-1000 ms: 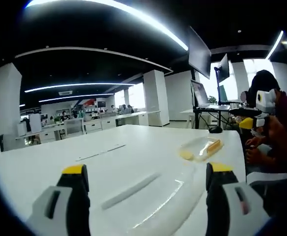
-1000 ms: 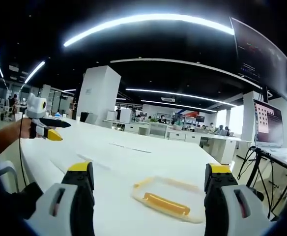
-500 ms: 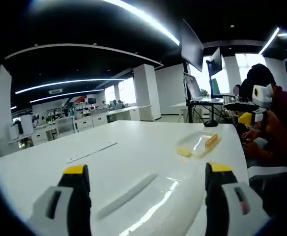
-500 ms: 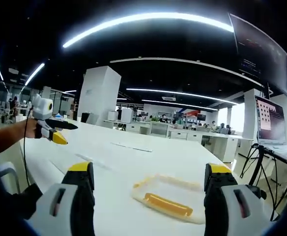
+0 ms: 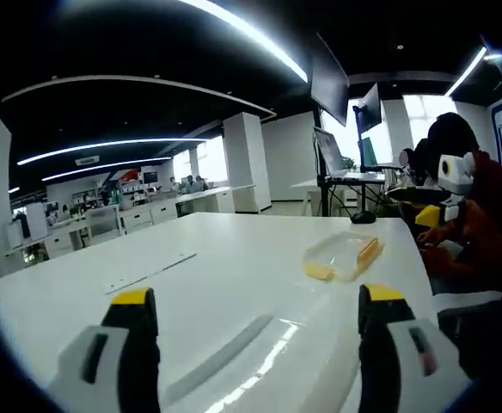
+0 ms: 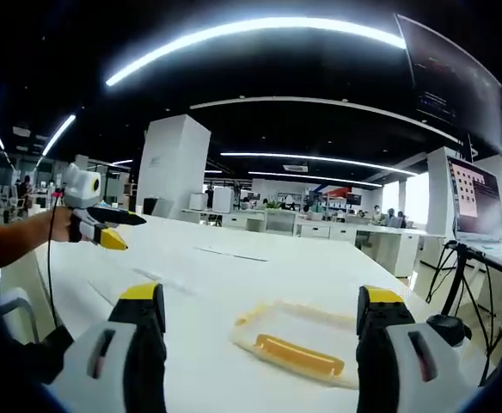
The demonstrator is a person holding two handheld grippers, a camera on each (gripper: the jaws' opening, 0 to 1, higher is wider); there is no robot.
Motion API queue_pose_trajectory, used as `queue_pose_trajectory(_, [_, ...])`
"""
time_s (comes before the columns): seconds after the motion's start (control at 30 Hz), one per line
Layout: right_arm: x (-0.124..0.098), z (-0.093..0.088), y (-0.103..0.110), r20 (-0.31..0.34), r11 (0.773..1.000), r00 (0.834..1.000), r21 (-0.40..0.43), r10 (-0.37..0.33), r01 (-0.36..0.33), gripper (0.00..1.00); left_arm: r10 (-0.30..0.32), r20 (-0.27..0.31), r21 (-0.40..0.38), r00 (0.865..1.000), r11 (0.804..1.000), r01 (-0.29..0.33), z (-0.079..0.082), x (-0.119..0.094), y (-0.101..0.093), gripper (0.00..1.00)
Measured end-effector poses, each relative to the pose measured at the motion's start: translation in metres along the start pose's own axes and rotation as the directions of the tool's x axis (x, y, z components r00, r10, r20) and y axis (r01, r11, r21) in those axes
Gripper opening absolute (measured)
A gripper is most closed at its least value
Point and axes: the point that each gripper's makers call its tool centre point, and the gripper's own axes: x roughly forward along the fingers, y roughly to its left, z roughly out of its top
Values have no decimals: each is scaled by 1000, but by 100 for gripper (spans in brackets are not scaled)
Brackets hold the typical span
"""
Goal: Snap each plastic latch of the storage box into its locked position after aligning the lid with the box until every specified latch is closed and the lid sits flush.
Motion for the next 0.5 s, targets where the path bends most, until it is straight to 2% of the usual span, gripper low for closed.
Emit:
queue_pose_trajectory(0.23, [2,-6,1,-8,1000,1000,7,8,-8,93,-32,-59,10,998,999,33,-4,14,-2,97])
queue_pose_trajectory(0.5, [5,-7,2,-8,1000,1000,16,14,-13,93,-80,-83,34,993,996,83,-3,26,-8,97])
